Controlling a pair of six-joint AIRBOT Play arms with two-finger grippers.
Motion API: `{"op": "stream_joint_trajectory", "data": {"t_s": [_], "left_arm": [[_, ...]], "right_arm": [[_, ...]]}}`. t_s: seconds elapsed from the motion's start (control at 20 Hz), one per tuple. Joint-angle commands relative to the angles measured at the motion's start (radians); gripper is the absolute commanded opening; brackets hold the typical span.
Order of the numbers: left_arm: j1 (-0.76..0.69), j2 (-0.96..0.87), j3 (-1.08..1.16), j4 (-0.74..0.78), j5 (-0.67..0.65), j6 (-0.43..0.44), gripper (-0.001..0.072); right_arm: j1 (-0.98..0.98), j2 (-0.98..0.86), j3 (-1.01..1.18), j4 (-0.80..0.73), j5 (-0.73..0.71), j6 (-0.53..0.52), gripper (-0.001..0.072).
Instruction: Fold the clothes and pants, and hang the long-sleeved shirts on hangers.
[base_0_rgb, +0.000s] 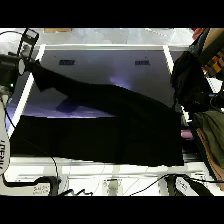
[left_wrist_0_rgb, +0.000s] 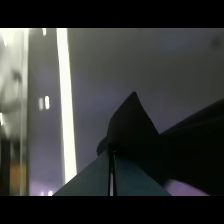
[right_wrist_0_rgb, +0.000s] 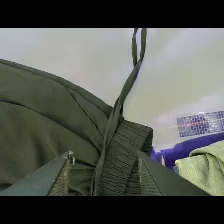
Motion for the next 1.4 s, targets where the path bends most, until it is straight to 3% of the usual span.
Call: {"op": "stream_joint_trajectory", "data": {"t_s": [0.0,0.25,0.3,0.35,0.4,0.55,0.7,0.8,0.9,0.95,1.0,1.05,1.1,1.15,1.25,1.3,1.35], "left_arm": [[0.068,-0.040,-0.003,0.018,-0.158,-0.003,0.0010],[0.138,-0.127,-0.003,0.017,-0.267,-0.002,0.0010],[0.143,-0.141,-0.003,0.017,-0.264,-0.001,0.0010],[0.145,-0.150,-0.003,0.017,-0.248,0.013,0.0010],[0.145,-0.157,-0.002,0.017,-0.219,0.037,0.0010],[0.116,-0.154,-0.002,0.016,-0.150,0.073,0.0010],[0.090,-0.156,-0.002,0.016,-0.126,0.072,0.0010],[0.083,-0.156,-0.002,0.015,-0.126,0.073,0.0010],[0.084,-0.156,-0.002,0.015,-0.126,0.073,0.0010],[0.084,-0.156,-0.002,0.015,-0.126,0.072,0.0010],[0.084,-0.156,-0.002,0.015,-0.126,0.072,0.0010],[0.084,-0.156,-0.002,0.012,-0.126,0.072,0.0010],[0.084,-0.156,-0.002,0.012,-0.126,0.072,0.0010],[0.084,-0.156,-0.002,0.012,-0.126,0.072,0.0010],[0.084,-0.156,-0.002,0.012,-0.126,0.072,0.0010],[0.084,-0.157,-0.002,0.012,-0.126,0.072,0.0010],[0.083,-0.158,-0.002,0.011,-0.126,0.072,0.0010]], "right_arm": [[0.000,-0.001,0.001,0.001,0.000,0.000,0.0445],[0.000,-0.011,0.001,0.000,-0.020,0.000,0.0441],[0.000,-0.021,-0.003,-0.017,-0.056,-0.005,0.0390],[-0.001,-0.039,-0.007,-0.048,-0.106,-0.011,0.0168],[-0.004,-0.066,-0.008,-0.089,-0.154,-0.011,0.0031],[-0.019,-0.167,-0.008,-0.089,-0.174,0.003,0.0018],[-0.026,-0.307,-0.008,-0.044,-0.026,-0.022,0.0018],[-0.032,-0.397,-0.008,0.106,0.102,-0.176,0.0018],[-0.069,-0.463,-0.008,0.362,0.223,-0.341,0.0018],[-0.101,-0.484,-0.008,0.465,0.254,-0.373,0.0019],[-0.134,-0.491,-0.008,0.495,0.247,-0.365,0.0062],[-0.169,-0.491,-0.008,0.481,0.224,-0.323,0.0226],[-0.206,-0.490,-0.008,0.456,0.213,-0.270,0.0345],[-0.232,-0.490,-0.008,0.426,0.211,-0.238,0.0394],[-0.256,-0.491,-0.008,0.347,0.202,-0.207,0.0414],[-0.256,-0.491,-0.008,0.311,0.179,-0.201,0.0469],[-0.250,-0.491,-0.008,0.298,0.151,-0.201,0.0468]]}}
